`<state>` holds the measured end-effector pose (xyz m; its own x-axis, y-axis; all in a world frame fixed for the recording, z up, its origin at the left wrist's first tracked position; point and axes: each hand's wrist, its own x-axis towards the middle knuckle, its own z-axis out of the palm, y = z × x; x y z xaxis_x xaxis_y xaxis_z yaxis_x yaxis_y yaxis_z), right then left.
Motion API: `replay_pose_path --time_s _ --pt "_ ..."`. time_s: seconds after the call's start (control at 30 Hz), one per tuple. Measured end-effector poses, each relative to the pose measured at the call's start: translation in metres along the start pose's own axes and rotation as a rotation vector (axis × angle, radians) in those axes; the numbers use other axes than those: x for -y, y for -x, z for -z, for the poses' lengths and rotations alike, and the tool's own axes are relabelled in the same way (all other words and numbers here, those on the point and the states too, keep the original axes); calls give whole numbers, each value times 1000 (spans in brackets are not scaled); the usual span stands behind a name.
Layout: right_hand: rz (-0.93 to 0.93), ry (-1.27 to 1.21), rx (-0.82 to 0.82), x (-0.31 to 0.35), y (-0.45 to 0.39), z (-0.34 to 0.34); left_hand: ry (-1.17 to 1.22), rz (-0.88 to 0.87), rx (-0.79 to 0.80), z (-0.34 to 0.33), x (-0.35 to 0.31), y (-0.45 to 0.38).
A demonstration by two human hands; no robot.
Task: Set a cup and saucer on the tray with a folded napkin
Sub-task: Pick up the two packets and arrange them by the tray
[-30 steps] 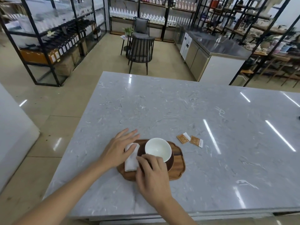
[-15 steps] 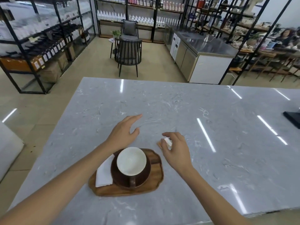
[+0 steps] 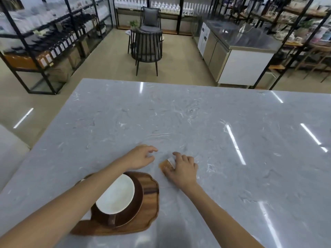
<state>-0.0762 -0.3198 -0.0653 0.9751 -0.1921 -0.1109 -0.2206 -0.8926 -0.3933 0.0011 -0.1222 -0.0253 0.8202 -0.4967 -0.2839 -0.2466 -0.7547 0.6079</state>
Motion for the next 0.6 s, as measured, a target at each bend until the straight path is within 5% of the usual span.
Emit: replay_pose_path --time_s 0.17,0.33,0.6 --pt "70 -125 23 1 -10 2 75 21 -3 -8 -4 -10" --pt "201 -605 18 2 -4 12 292 27 66 -13 -7 -10" --pt "61 -1069 29 1 -1 44 685 84 49 -13 -27 3"
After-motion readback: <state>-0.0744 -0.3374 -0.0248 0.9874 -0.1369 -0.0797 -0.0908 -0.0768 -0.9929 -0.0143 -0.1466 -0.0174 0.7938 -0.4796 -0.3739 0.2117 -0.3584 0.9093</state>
